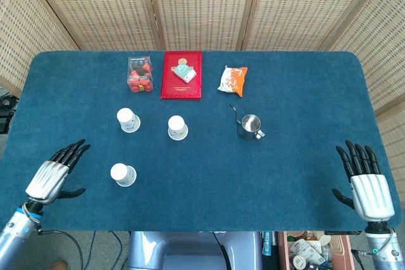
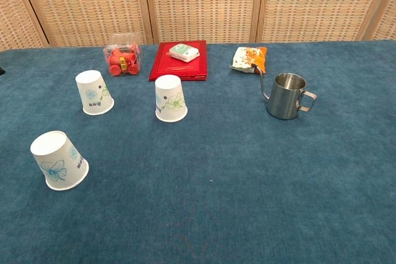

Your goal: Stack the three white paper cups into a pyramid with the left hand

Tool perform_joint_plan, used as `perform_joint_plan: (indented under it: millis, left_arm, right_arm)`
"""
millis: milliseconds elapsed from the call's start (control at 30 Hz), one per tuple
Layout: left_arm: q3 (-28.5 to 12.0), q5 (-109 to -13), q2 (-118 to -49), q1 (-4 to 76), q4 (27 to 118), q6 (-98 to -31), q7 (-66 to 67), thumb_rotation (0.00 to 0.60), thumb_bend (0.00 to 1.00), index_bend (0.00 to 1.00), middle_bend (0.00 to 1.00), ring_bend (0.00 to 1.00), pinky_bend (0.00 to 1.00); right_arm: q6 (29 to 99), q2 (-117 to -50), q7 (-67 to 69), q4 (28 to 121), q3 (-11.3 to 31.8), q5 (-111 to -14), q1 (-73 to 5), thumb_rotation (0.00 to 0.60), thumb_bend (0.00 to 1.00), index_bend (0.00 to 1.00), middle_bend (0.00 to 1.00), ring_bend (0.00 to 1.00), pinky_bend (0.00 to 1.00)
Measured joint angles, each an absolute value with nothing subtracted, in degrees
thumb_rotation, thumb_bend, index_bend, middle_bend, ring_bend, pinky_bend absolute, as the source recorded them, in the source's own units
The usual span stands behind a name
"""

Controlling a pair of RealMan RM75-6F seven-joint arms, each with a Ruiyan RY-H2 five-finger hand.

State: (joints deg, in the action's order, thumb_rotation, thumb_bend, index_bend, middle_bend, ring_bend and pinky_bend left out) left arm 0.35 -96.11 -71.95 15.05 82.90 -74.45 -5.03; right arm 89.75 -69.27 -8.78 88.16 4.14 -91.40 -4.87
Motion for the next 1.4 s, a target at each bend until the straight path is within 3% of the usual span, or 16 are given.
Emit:
perform_joint_plan:
  millis: [367,467,700,800,1133,1400]
  left_arm:
    - [-1.0,-94.4,-77.9,21.6,80.9,-65.5,3.3,0.600,0.02,0.21,0.27,0.28,0.25]
    - [-1.3,-93.3,-79.5,22.8,80.5,-63.8,5.4,0.600,0.03,0.29,0.34,0.34,0.30]
    - [-1.6,-92.1,-82.8,24.0,78.0,-64.0,6.5,0.600,0.05,0.38,0.43,0.41,0.36]
    - [-1.4,-92.1,-83.3,24.2,77.6,-64.2,5.4,0.600,0.10,0.42,0.46,0.44,0.37]
    - [-1.1,-92.5,-83.6,24.9,76.4,-66.4,2.0,0.600,0.12,0.42,0.47,0.45,0.38]
    - [-4.6,-91.4,-81.5,27.4,79.9,-66.6,0.7,0.600,0.12,0.43,0.47,0.45,0.38]
  right_arm:
    - [89.1,-69.3,-8.2,87.7,4.5,-90.1,-5.0,0.600,0.00,0.04,0.00,0.00,0.00]
    - [88.9,-69.3,-7.9,87.6,4.5,-90.0,-5.1,0.600,0.00,0.04,0.00,0.00,0.00]
    - [88.8,-69.2,-7.4,87.5,4.5,-89.9,-5.1,0.600,0.00,0.04,0.00,0.00,0.00]
    - [88.7,-69.2,-7.3,87.4,4.5,-89.9,-5.2,0.600,0.00,0.04,0.00,0.00,0.00]
    - [88.6,-69.3,-7.3,87.5,4.3,-90.0,-5.2,0.600,0.00,0.04,0.00,0.00,0.00]
    - [88.4,-69.7,-8.1,87.1,4.2,-90.0,-5.4,0.600,0.00,0.04,0.00,0.00,0.00]
